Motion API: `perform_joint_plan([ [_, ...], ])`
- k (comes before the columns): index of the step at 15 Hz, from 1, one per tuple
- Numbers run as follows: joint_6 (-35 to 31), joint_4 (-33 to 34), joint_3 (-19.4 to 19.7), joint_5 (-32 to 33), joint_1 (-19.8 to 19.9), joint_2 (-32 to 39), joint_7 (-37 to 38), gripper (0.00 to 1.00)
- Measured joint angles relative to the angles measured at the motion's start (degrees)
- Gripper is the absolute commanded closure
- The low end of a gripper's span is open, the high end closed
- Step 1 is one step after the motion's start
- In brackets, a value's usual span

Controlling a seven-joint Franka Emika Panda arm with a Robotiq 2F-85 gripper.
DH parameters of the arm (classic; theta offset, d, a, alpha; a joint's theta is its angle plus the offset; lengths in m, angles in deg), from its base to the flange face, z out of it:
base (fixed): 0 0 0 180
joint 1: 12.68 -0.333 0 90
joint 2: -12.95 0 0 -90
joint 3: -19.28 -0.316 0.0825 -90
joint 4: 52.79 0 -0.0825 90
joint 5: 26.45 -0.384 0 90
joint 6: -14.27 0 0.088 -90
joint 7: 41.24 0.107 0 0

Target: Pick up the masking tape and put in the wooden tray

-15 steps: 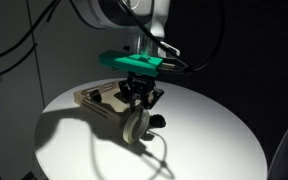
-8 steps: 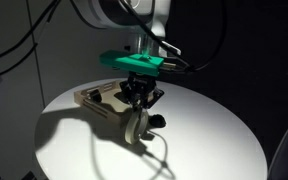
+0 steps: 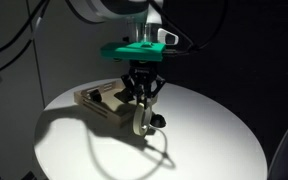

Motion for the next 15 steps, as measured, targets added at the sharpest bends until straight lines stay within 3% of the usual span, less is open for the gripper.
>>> perform_joint_plan([
  [10, -2.88, -3.60, -2.02, 7.05, -2.99, -9.37, -1.74, 0.93],
  [15, -3.14, -8.13, -3.08, 13.25, -4.92, -14.73, -7.72, 0.95],
])
